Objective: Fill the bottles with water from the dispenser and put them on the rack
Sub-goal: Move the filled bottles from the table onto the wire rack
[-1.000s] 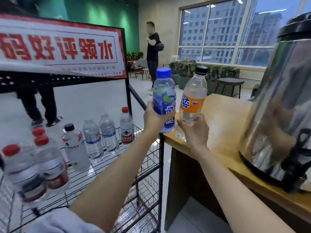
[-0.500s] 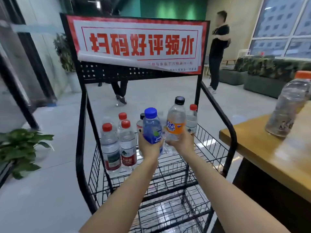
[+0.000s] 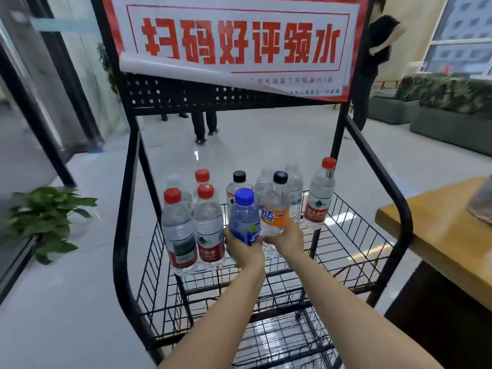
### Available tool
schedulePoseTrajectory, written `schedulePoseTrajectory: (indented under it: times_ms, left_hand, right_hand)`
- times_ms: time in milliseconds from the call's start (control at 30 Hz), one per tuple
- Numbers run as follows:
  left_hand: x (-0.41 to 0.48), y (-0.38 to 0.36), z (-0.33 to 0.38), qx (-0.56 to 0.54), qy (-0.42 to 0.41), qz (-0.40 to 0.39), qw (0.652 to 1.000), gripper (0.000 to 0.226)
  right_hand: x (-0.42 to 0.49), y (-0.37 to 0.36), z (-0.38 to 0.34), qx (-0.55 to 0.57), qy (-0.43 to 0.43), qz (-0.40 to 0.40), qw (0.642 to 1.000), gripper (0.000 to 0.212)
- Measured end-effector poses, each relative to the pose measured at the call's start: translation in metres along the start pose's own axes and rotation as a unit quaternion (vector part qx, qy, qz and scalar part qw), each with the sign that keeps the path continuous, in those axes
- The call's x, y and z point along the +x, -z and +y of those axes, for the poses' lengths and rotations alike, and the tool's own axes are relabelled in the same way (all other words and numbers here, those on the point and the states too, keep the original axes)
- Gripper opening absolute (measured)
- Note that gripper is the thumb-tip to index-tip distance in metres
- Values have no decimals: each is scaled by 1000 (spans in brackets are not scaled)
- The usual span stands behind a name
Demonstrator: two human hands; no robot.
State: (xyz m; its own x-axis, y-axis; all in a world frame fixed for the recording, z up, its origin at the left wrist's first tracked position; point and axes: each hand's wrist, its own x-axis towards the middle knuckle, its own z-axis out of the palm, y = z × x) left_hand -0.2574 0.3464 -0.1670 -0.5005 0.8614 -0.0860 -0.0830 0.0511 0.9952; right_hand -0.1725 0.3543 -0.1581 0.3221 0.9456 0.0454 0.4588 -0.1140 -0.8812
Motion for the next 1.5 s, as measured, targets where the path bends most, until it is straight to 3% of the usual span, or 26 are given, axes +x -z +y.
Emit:
schedulePoseTrajectory:
  times_ms: [200, 433, 633, 800, 900, 1000, 1067, 1167, 1267, 1400, 1433, 1500]
  left_hand:
    - [-1, 3, -8, -9, 91, -7, 996, 62]
    - [-4, 3, 3, 75, 170, -14, 983, 80]
    - [-25, 0, 11, 27, 193, -28, 980, 89]
    - [-58, 9, 31, 19, 159, -34, 987, 78]
    - [-62, 11, 27, 65, 100, -41, 992, 55]
    - [-60, 9, 32, 128, 17, -122, 984, 48]
    - [-53, 4, 36, 207, -69, -185, 958, 49]
    - [-37, -11, 40, 355, -193, -287, 869, 52]
    - [-24, -31, 32, 474, -223, -382, 761, 67]
    - [-11, -52, 8, 553, -213, -474, 651, 87]
    - [-10, -55, 3, 569, -224, -475, 633, 82]
    - [-10, -60, -7, 567, -256, -458, 635, 68]
  right_hand:
    - [-4, -6, 5, 16, -6, -2, 1000, 51]
    - [-17, 20, 1, 3, -17, -39, 999, 57]
    - [-42, 64, -1, 24, -3, -35, 999, 66]
    - [-57, 83, -5, 59, 6, -71, 996, 78]
    - [-63, 86, -2, 70, -12, -69, 995, 72]
    - [-64, 89, 1, 54, -6, -52, 997, 60]
    - [-59, 92, 3, 41, 0, -41, 998, 53]
    - [-47, 101, 5, -7, 24, -18, 1000, 45]
    - [-35, 114, 11, -52, 53, 8, 997, 34]
    - [-25, 131, 26, -44, 53, 31, 997, 30]
    - [-25, 134, 29, -42, 57, 33, 997, 30]
    - [-23, 138, 34, -31, 65, 42, 997, 27]
